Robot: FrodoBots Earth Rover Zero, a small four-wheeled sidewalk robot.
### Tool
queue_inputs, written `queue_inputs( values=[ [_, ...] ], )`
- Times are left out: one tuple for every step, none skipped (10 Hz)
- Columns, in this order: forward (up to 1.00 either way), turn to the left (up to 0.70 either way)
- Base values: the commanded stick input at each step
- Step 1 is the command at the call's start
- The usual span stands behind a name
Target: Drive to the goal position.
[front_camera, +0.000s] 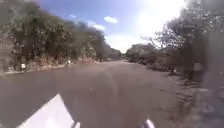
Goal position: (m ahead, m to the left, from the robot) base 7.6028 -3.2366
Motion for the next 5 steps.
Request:
queue_inputs(
  values=[
    [0.50, 0.00],
    [0.50, 0.00],
    [0.50, 0.00],
    [0.50, 0.00],
    [0.50, 0.00]
  ],
)
